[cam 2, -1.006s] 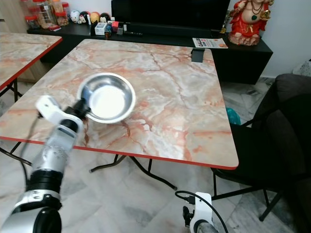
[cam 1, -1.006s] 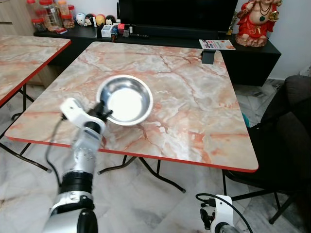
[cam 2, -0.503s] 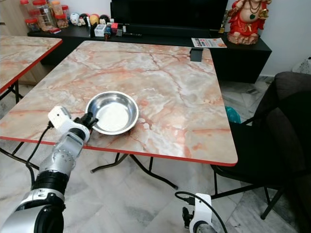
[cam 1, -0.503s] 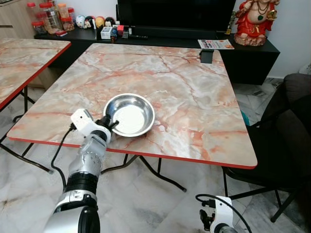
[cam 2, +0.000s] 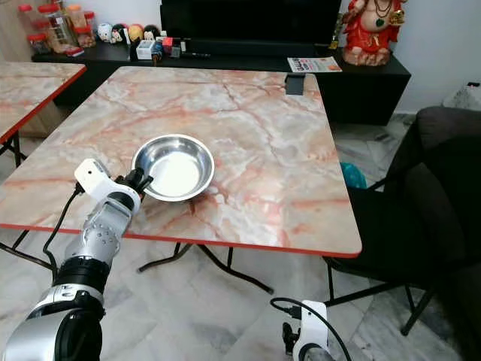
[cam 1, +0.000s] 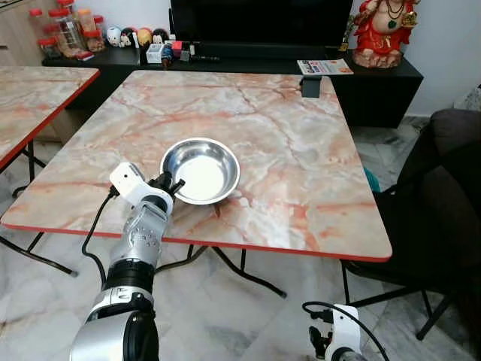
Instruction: Setting the table
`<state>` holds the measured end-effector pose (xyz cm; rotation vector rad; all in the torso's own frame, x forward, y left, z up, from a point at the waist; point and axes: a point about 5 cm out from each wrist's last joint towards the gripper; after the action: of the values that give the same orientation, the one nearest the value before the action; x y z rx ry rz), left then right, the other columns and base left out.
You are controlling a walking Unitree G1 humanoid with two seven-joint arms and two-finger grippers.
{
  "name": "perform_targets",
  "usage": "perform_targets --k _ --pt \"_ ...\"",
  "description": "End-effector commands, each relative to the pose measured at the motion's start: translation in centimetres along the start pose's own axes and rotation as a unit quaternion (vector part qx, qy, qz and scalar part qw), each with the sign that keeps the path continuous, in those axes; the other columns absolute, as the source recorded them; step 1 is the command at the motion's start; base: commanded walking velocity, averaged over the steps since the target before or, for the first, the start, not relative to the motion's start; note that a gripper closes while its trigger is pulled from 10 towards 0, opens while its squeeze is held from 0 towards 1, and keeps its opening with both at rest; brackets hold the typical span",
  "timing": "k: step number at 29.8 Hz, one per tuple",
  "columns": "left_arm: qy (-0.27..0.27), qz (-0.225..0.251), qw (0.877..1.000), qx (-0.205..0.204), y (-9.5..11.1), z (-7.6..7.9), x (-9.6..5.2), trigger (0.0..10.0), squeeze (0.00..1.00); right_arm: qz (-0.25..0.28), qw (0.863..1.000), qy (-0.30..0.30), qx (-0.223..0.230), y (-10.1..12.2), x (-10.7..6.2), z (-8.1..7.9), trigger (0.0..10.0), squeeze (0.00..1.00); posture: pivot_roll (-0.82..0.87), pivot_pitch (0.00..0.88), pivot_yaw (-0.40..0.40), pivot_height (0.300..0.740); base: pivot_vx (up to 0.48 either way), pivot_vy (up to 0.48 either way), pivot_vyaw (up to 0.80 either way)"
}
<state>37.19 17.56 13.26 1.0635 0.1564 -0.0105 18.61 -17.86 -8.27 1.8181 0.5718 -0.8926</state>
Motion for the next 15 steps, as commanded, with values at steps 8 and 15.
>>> perform_targets --k 8,15 --pt "-0.002 0.021 1.0 0.014 1.36 -0.05 0.09 10.0 0.0 -0.004 1.0 -0.001 0.0 -0.33 -0.02 -0.15 10.0 0.0 -0.01 0.0 0.011 0.74 0.263 0.0 0.0" --pt "-0.006 0.02 1.0 0.016 1.29 -0.07 -0.07 10.0 0.0 -0.006 1.0 -0.001 -0.003 -0.49 -0.06 -0.11 10.0 0.0 -0.01 0.0 0.01 0.74 0.274 0.0 0.0"
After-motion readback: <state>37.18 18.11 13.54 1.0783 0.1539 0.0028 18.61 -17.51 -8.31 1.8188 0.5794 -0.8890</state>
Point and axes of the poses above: a point about 5 cm out from each wrist's last joint towards the gripper, its own x axis pointing out of the wrist towards the gripper, its own y axis along the axis of the wrist's last joint, z = x × y, and after that the axes turned 14 degrees about x, right-handed
